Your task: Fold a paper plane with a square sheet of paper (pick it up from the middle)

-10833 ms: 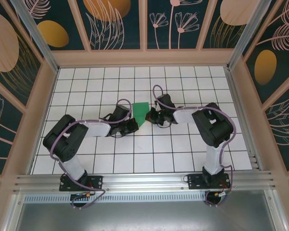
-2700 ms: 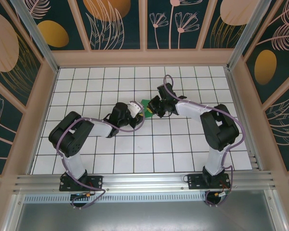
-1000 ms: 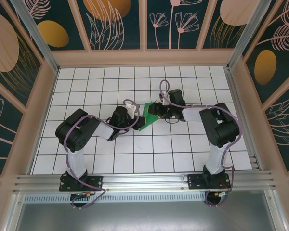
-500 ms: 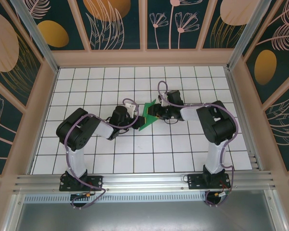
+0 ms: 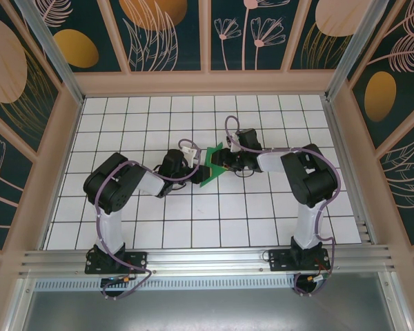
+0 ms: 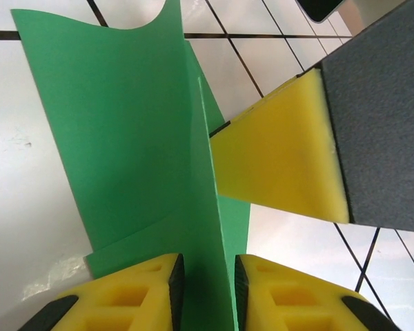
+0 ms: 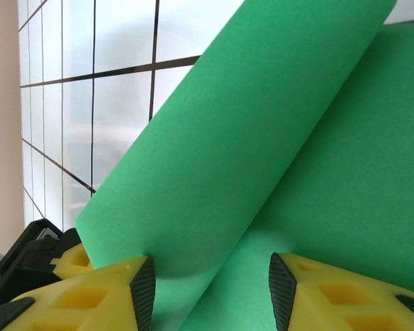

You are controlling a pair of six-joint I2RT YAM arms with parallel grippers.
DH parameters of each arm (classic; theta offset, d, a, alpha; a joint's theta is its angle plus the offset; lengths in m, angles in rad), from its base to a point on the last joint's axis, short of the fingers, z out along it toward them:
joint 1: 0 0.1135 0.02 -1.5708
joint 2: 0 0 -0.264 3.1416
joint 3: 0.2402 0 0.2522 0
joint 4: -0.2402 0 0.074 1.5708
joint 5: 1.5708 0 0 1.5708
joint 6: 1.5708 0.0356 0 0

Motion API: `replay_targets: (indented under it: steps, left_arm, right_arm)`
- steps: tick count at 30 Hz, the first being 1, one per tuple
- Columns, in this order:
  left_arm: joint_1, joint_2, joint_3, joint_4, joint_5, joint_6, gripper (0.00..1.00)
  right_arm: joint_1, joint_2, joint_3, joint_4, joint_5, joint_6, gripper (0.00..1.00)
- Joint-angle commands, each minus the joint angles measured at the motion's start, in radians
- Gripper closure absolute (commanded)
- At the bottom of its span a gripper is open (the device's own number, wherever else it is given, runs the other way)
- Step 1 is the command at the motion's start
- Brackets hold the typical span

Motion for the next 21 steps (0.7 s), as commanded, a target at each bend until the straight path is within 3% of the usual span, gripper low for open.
replay_targets:
  steps: [1, 6, 13, 21]
  left_arm:
    - [0.005, 0.013, 0.017, 0.0, 0.05, -0.007, 0.71]
    - [0.009, -0.027, 0.01, -0.035, 0.033, 0.01, 0.68]
    - [0.033, -0.124, -0.053, -0.068, 0.002, -0.016, 0.57]
    - [0.035, -0.15, -0.078, -0.047, 0.016, -0.095, 0.55]
  right_arm:
    - [0.003, 0.033, 0.022, -0.056, 0.063, 0.012, 0.5]
    - [0.005, 0.034, 0.031, -0.096, 0.108, 0.017, 0.5]
    - [0.006, 0.041, 0.041, -0.151, 0.17, 0.026, 0.51]
    - [0.012, 0.056, 0.053, -0.182, 0.196, 0.036, 0.51]
